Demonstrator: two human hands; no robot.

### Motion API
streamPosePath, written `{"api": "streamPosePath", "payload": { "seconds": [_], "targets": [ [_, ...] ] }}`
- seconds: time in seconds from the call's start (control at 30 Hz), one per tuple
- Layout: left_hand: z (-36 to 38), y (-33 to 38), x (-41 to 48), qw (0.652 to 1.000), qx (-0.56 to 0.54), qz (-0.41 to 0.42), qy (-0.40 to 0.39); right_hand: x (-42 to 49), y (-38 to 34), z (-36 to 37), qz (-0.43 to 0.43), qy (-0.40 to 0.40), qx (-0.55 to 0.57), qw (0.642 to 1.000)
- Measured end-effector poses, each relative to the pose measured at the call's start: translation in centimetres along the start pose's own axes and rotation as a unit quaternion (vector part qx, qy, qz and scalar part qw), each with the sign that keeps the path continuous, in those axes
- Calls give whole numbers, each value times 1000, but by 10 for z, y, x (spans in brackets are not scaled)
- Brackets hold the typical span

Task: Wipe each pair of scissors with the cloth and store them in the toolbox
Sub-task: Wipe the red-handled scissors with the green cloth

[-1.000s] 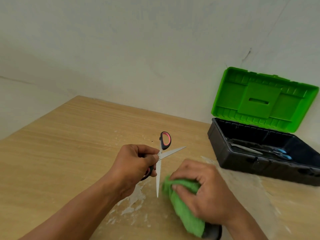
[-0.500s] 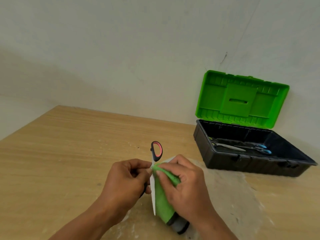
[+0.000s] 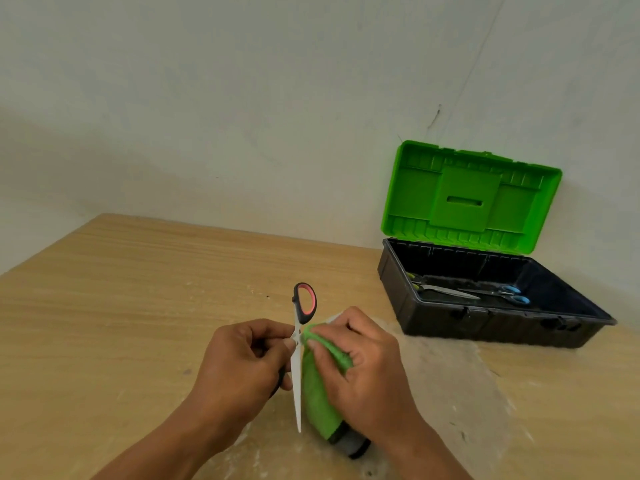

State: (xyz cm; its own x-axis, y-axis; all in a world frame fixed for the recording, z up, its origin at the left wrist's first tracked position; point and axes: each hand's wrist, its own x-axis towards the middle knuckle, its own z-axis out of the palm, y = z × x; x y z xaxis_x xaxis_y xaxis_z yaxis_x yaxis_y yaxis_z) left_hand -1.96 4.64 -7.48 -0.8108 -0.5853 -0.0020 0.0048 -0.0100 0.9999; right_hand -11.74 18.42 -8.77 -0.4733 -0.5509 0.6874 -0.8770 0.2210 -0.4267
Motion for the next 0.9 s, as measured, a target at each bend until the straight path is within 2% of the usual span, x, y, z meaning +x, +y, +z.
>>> {"api": "streamPosePath", "payload": {
  "seconds": [0.13, 0.27, 0.4, 0.53, 0.67, 0.77, 0.83, 0.9],
  "targets": [
    [1, -2, 1, 1000, 4, 4, -2, 8, 14, -3, 63, 86, -44, 993],
    [-1, 0, -1, 1000, 13, 0, 4, 4, -1, -1, 26, 6, -13, 1000],
    [0, 0, -4, 997, 70, 44, -1, 11, 17, -3, 99, 79, -51, 991],
    [1, 1, -9, 980, 157, 121, 19, 4, 0, -3, 38, -11, -29, 999],
    [1, -1, -7, 957, 221, 183, 28, 10, 12, -6, 51, 34, -59, 996],
    [0, 0, -9, 939, 259, 227, 19, 7, 5, -9, 33, -9, -43, 999],
    [-3, 1, -8, 941, 250, 227, 16, 4, -3, -10, 8, -38, -14, 999],
    [-6, 0, -6, 942, 246, 229, 19, 6, 6, -9, 19, -15, -21, 999]
  ]
}}
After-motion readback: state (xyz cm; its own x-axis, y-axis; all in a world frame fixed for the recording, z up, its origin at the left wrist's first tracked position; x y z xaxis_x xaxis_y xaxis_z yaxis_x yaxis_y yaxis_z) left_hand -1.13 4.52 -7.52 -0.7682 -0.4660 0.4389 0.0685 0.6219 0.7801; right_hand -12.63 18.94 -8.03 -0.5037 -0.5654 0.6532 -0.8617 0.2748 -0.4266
